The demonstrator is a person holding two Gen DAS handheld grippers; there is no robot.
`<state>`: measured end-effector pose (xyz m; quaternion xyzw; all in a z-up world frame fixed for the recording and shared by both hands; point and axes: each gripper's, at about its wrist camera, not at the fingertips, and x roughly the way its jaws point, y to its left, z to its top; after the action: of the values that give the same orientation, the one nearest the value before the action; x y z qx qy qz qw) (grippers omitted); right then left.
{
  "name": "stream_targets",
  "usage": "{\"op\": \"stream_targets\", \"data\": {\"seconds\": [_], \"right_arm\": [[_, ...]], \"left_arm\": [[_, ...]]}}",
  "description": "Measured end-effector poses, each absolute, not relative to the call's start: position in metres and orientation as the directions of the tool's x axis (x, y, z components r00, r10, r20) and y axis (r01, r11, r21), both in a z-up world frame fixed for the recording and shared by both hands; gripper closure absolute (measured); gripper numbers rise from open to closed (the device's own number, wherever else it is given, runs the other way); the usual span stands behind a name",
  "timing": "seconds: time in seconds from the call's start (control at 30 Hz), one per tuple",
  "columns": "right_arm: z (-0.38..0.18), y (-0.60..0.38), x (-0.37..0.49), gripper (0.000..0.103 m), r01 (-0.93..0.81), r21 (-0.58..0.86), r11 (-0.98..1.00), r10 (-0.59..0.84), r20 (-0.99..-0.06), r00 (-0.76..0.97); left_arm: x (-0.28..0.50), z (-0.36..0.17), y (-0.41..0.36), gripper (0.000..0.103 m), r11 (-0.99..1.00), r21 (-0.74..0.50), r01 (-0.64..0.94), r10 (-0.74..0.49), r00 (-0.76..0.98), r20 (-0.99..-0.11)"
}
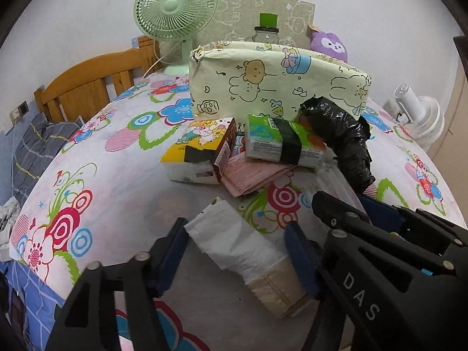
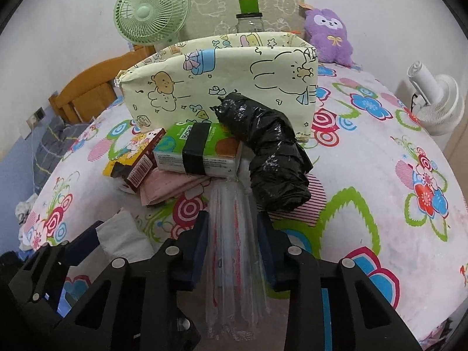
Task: Organize soft objects
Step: 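Grasp the white plastic bag with the left tool while the right tool grasps the clear red-striped bag, then carry the white plastic bag over the box with the left tool while the right tool carries the clear bag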
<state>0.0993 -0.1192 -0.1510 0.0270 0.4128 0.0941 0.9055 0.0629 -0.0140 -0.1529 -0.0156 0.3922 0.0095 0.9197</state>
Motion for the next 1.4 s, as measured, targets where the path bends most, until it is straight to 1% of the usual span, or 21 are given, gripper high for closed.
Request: {"op": "stream_targets", "data": {"seconds": [0.03, 0.13, 0.23, 0.3, 0.73, 1.0, 1.4], "right_arm": [[-0.151, -0.12, 0.099, 0.067, -0.148, 0.129, 0.981, 0.195, -0.742, 0.642], [-0.15, -0.121, 0.097, 0.068, -0.143, 0.133, 0.981, 0.194, -0.741, 0.642], [-0.149, -0.122, 0.094, 0.068, -0.139, 0.136, 0.981, 0.194, -0.74, 0.644], [-0.148, -0.122, 0.092, 0.069, -0.139, 0.136, 0.981, 0.194, -0.737, 0.647], [-0.135, -0.124, 0.081, 0.075, -0.143, 0.147, 0.979, 0.205, -0.709, 0.675], [-0.117, -0.131, 0.075, 0.076, -0.139, 0.157, 0.978, 0.209, -0.681, 0.701], [-0.082, -0.145, 0.071, 0.076, -0.127, 0.164, 0.978, 0.203, -0.623, 0.755]], "left_arm": [[0.062, -0.152, -0.015, 0.048, 0.999, -0.023, -0.026, 0.001, 0.694, -0.72], [0.061, -0.152, -0.015, 0.058, 1.0, -0.025, -0.014, -0.008, 0.695, -0.719], [0.06, -0.151, -0.016, 0.065, 0.999, -0.035, -0.008, -0.019, 0.691, -0.722], [0.06, -0.15, -0.016, 0.067, 0.999, -0.04, -0.006, -0.024, 0.689, -0.725], [0.052, -0.138, -0.017, 0.069, 0.998, -0.062, 0.006, -0.048, 0.705, -0.707], [0.048, -0.121, -0.022, 0.069, 0.997, -0.067, 0.025, -0.064, 0.725, -0.686], [0.05, -0.085, -0.036, 0.069, 0.997, -0.057, 0.057, -0.081, 0.775, -0.626]]}}
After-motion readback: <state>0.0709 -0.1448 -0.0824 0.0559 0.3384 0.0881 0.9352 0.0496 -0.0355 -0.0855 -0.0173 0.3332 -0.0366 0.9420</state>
